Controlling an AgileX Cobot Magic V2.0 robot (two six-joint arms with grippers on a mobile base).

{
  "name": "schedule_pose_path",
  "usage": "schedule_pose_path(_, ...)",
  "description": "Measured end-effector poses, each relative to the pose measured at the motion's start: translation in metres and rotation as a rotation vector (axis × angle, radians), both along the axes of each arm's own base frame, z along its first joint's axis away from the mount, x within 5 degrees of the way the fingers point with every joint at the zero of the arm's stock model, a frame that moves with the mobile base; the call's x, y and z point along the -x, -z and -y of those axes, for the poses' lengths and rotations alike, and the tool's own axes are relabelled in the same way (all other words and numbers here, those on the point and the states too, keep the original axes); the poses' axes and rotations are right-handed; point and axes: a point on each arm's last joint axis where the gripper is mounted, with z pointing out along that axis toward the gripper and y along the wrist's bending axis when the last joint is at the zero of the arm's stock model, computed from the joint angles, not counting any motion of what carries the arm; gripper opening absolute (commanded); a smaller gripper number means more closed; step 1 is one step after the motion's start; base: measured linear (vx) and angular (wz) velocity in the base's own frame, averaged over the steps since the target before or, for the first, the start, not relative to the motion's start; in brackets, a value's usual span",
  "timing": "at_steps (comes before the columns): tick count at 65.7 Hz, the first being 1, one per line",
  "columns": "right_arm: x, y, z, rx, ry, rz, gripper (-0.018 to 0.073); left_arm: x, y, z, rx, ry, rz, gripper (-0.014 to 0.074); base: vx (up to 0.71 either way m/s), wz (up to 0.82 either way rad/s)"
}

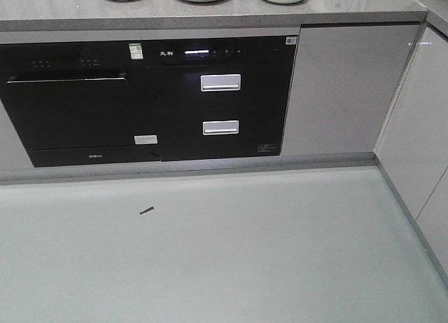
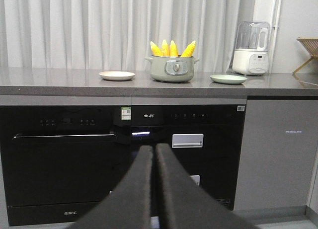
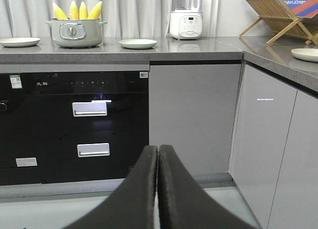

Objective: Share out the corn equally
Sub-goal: 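Drive the base forward toward the counter with the pot and plates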

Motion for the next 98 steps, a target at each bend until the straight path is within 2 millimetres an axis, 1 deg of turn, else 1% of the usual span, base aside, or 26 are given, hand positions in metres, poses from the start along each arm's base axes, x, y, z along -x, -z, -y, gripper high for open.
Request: schedule_pose_path(98,0.0000,0.0000,0.0000,0.000,0.000,0.000,-0.0001,0.0000,0.0000,0.0000,0.000,0.000,0.000,-0.0006,0.09,0.00)
